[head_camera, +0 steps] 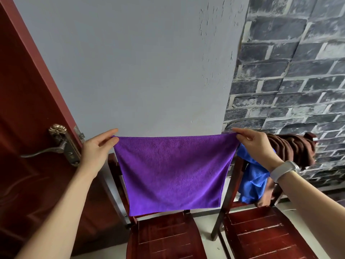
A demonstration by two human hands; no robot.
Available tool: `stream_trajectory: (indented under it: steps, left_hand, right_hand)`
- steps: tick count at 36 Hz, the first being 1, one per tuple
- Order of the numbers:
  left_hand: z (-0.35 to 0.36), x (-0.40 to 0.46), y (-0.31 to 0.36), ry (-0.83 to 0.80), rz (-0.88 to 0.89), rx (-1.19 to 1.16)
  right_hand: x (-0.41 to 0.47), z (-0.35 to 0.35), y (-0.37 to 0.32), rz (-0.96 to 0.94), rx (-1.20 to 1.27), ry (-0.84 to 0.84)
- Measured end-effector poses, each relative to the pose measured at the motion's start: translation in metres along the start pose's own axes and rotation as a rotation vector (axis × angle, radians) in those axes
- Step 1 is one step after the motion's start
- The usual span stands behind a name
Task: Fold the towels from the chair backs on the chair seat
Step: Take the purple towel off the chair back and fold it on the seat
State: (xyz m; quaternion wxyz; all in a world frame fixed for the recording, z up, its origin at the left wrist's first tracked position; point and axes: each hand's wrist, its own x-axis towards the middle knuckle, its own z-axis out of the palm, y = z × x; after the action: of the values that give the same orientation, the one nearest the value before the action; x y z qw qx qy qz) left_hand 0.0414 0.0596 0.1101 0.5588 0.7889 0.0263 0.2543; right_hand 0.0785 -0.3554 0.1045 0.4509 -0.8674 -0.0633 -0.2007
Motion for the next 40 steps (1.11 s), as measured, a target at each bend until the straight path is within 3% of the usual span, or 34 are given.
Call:
stream_trajectory:
  steps: [10,14,18,22,40]
  left_hand:
    - [-0.013,-0.006,-0.022,-0.027,0.068,0.322]
    - [-0.016,-0.018,-0.041,-0.054,0.034,0.391]
    - [-0.017,-0.033,-0.057,-0.102,0.011,0.457]
    - [-0.014,-0.044,-0.078,-0.197,-0.08,0.536]
    - [0.003,-0.053,-0.172,-0.194,-0.281,0.557]
  right_hand:
    - [-0.005,0.016,0.0,0.048,-0.135,-0.113]
    - [-0.015,0.027,0.01,0.079,-0.153,-0.211]
    - [-0.026,0.043,0.021,0.052,-0.19,-0.176]
    - [-0.034,0.058,0.038,0.079,-0.266,-0.332]
    - [-0.045,0.139,0.082,0.202,-0.286,-0.451]
